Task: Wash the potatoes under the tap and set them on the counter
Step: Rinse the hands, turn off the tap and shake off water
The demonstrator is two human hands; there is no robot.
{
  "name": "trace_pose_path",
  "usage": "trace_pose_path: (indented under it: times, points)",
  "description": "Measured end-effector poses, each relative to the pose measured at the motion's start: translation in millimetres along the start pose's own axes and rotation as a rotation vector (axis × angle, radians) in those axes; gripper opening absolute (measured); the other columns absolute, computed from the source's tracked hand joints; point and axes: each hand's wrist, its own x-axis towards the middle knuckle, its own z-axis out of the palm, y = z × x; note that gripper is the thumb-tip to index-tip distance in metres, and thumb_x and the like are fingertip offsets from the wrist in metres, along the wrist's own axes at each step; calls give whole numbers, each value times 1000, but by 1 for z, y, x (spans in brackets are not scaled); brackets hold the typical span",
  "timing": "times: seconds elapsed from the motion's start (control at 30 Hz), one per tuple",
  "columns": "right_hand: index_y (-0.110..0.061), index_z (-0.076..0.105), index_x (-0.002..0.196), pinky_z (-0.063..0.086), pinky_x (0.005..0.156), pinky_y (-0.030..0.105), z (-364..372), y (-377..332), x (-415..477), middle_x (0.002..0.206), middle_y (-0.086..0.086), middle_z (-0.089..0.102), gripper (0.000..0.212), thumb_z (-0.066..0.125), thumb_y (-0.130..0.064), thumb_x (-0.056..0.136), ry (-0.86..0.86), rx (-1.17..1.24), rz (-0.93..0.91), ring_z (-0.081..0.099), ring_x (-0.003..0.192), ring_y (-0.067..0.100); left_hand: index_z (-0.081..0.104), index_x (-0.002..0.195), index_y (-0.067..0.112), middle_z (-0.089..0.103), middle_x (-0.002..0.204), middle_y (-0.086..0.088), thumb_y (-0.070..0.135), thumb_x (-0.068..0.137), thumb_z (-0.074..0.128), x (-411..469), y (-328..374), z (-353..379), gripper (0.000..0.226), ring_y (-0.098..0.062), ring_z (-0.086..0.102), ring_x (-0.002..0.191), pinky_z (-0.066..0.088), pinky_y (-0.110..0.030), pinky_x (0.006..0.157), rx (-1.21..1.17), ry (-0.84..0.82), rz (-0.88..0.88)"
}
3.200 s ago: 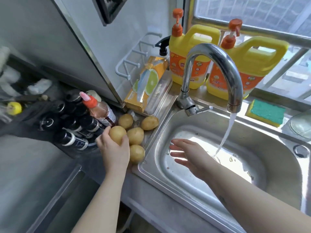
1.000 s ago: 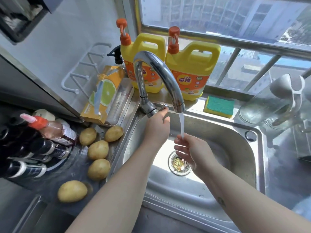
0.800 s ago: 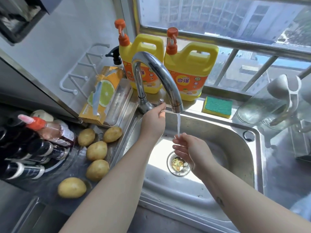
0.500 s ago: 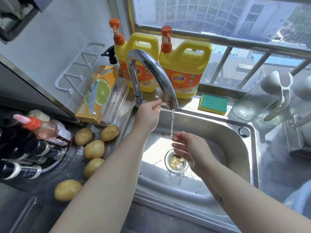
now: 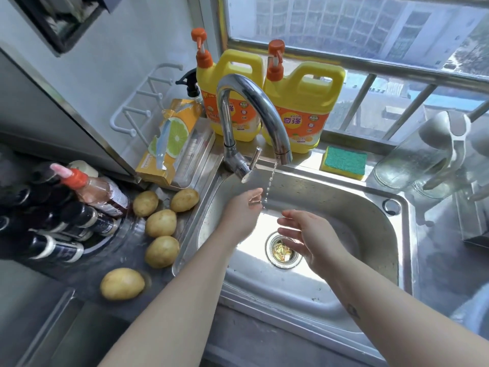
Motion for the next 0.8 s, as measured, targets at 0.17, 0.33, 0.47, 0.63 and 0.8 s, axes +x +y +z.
trace_pose_path:
  times: [0.17, 0.33, 0.47, 0.63, 0.8]
  points:
    - [-20, 69, 94, 52, 77, 37, 1, 17, 4, 94, 1, 73, 8, 73, -21, 87, -45, -580, -134, 67, 86, 19, 55, 106, 24, 58, 99, 3, 29, 94, 63, -42, -22, 4, 15, -24, 60, 85, 48, -34, 68, 504, -5, -61]
    - [-22, 61, 71, 49, 58, 28, 15, 25, 3, 69, -7, 63, 16, 62, -6, 71, -40, -1010, -313, 60, 65, 18, 61, 109, 22, 61, 126, -1, 9, 90, 56, -68, -36, 2, 23, -31, 53, 122, 48, -41, 99, 654, -132, -28]
    - [-24, 55, 130, 48, 81, 29, 29, 27, -1, 120, -1, 63, 57, 70, -13, 76, -232, -1239, -240, 63, 103, 22, 51, 125, 30, 41, 144, 4, 14, 92, 56, -77, -45, -4, 37, -25, 42, 131, 46, -40, 98, 684, -224, -91]
    - [-22, 46, 61, 35, 56, 29, 37, 35, 5, 65, -5, 53, 26, 57, -2, 72, -157, -1270, -363, 52, 72, 22, 59, 89, 27, 62, 100, 6, 7, 88, 52, -86, -48, -17, 21, -25, 60, 103, 53, -37, 86, 519, 19, -46]
    - [-27, 37, 153, 36, 111, 32, 47, 40, 6, 158, 10, 40, 78, 66, -18, 81, -424, -1417, -301, 41, 143, 25, 39, 148, 40, 19, 164, 13, 11, 90, 53, -94, -60, -30, 66, -16, 17, 151, 32, -40, 117, 462, -131, -29]
